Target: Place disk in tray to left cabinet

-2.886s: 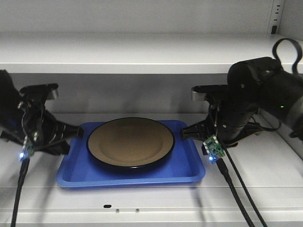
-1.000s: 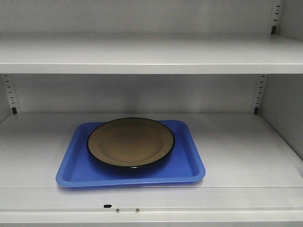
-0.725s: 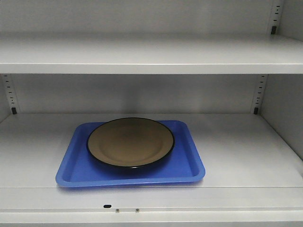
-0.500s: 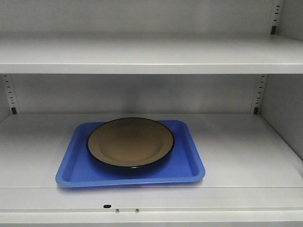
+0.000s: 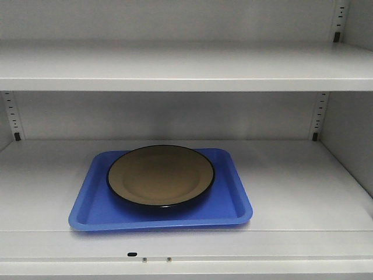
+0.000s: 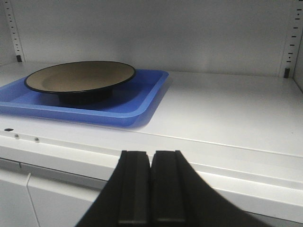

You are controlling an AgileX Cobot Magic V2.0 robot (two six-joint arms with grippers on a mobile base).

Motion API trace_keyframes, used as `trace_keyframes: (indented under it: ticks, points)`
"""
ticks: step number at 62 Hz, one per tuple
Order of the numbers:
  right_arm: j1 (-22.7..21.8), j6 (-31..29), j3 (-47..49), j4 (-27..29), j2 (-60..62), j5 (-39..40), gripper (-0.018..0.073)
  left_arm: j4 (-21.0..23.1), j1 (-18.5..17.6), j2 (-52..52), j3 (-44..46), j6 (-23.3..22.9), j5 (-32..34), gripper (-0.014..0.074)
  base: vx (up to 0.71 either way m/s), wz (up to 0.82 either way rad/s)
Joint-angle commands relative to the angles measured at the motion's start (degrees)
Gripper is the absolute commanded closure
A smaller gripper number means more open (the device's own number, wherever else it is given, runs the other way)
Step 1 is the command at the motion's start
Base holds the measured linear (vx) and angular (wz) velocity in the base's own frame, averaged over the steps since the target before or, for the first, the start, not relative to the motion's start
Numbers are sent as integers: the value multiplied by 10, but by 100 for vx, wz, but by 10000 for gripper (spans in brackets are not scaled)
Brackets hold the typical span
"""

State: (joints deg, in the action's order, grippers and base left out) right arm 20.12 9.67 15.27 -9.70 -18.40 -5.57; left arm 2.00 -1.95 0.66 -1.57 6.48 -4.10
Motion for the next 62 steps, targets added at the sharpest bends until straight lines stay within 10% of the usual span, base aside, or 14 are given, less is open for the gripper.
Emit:
trace_keyframes:
  ticks: [1,22,39,62]
  points:
    - [-2,-3,18,-7,-4,47,561,1,-5,9,-11,-2,45,600,0,0]
    - [-4,-80,-79,41,53,75,561,1,-5,9,-11,-2,45,600,0,0]
    - [-130,-80,-182,82,195,56,561,1,-5,9,-11,-2,41,600,0,0]
    - [-144,-80,-182,84,197,60,561,1,-5,9,-11,-2,41,600,0,0]
